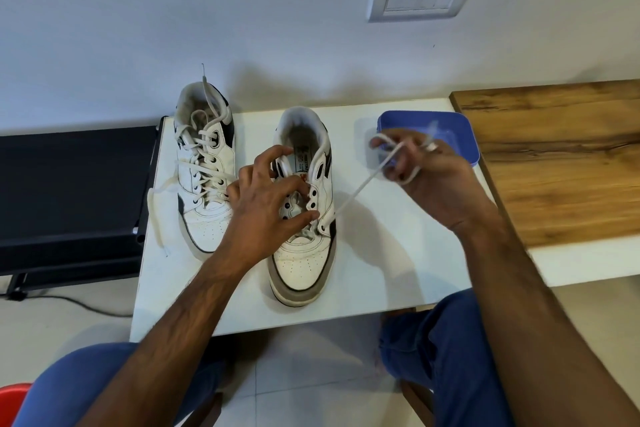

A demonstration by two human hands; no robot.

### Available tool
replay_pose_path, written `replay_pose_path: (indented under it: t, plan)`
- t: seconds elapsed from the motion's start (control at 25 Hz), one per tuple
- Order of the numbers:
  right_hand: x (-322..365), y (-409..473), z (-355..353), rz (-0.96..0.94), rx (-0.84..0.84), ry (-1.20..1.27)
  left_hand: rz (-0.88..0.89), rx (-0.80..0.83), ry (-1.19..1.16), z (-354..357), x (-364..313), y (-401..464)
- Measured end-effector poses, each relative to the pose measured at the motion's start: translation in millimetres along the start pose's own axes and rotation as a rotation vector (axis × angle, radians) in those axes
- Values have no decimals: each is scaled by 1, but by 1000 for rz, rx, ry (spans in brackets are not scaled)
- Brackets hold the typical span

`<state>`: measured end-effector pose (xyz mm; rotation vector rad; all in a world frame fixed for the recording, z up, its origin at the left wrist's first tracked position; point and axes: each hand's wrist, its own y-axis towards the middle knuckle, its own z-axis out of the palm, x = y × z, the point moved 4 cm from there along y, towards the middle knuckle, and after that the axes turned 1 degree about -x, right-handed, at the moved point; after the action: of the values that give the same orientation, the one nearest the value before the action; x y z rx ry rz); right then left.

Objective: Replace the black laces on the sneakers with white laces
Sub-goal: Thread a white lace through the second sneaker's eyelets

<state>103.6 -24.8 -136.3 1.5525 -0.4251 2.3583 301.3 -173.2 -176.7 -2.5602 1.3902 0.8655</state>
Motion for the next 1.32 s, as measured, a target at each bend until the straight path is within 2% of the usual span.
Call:
replay_pose_path:
  t: [0.04, 0.08, 0.12, 0.16, 0.24, 0.28, 0.32, 0.4, 0.48, 0.6, 0.72, 0.92, 1.12, 1.24, 1.32]
  plan:
    - [6, -3, -7, -18, -73, 198, 1, 0, -4, 1, 1, -1]
    - [7, -4, -8, -4, -116, 257, 0, -2, -7, 1, 2, -1]
    - [3, -2, -6, 41, -158, 158, 0, -4, -7, 2, 2, -1]
    - [-3, 1, -2, 99, -161, -120, 2, -5, -7, 2, 2, -1]
    - [-25, 8, 10, 237, -9, -794, 8, -7, -5, 2, 1, -1]
    - [-36, 10, 17, 306, 85, -1005, 7, -9, -2, 1, 1, 0]
    - [-45, 10, 25, 359, 177, -1088, 5, -10, 3, 1, 1, 0]
    - [-58, 7, 37, 421, 340, -1116, 9, -13, 5, 2, 1, 0]
    - [-57, 5, 44, 385, 421, -1129, 18, -11, 5, 4, 1, -1]
    - [-39, 5, 32, 297, 307, -972, 21, -10, 4, 5, 2, -2]
    - [-23, 0, 15, 292, 179, -835, 32, -11, 10, 5, 3, -3]
    - [-31, 5, 25, 265, 126, -762, 43, 34, 0, 0, 0, -2]
    - [-34, 9, 21, 273, 93, -734, 234, 270, -27, -21, 7, -10]
    - [-36, 10, 24, 277, 89, -719, 268, 242, 82, -20, 0, -12]
    - [-38, 11, 27, 284, 87, -717, 224, 192, 59, -17, -6, -13]
